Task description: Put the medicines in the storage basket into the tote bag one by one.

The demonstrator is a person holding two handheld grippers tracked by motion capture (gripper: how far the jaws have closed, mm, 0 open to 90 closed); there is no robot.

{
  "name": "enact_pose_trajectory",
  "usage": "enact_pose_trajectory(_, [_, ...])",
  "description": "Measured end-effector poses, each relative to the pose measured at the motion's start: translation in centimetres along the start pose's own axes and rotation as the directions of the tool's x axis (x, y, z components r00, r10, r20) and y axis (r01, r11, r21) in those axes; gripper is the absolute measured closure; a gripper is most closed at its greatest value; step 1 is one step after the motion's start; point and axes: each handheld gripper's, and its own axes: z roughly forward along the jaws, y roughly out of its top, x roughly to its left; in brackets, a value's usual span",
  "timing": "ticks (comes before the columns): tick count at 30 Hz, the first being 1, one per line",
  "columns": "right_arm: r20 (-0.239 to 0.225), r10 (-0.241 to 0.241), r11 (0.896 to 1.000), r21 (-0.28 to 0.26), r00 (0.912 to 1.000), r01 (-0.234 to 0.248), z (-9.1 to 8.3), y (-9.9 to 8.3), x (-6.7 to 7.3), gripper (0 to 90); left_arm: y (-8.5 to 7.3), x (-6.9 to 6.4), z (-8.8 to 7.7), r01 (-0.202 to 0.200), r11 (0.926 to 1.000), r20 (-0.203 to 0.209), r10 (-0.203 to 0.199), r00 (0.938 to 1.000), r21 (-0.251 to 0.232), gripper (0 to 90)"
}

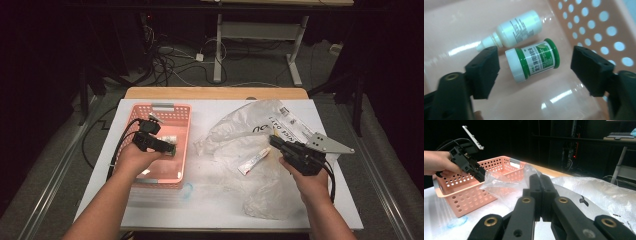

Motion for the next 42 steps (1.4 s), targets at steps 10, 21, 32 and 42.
enact_pose_trajectory(10, [0.003,0.001,1.0,0.003,1.0,-0.001,0.1,-0.1,-0.1,90.0,0.4,-0.3,2.6,0.022,0.9875,-0.016,-0.02,0.9997,0.156,19.2])
enact_pose_trajectory(21, [0.0,-0.006,1.0,0.009,1.0,0.006,0.2,-0.2,0.0,90.0,0.1,-0.6,3.2,-0.014,0.9849,-0.014,0.017,0.9998,0.173,27.1])
enact_pose_trajectory(32, [0.002,-0.006,1.0,0.009,1.0,0.006,0.1,-0.2,0.0,90.0,-0.2,-1.0,2.8,-0.066,0.9856,-0.024,0.071,0.9972,0.155,34.1])
enact_pose_trajectory(42, [0.004,-0.003,1.0,0.001,1.0,0.003,-0.1,0.0,-0.1,90.0,-0.6,-1.3,1.2,-0.095,0.9927,0.021,0.094,0.9953,0.073,34.3])
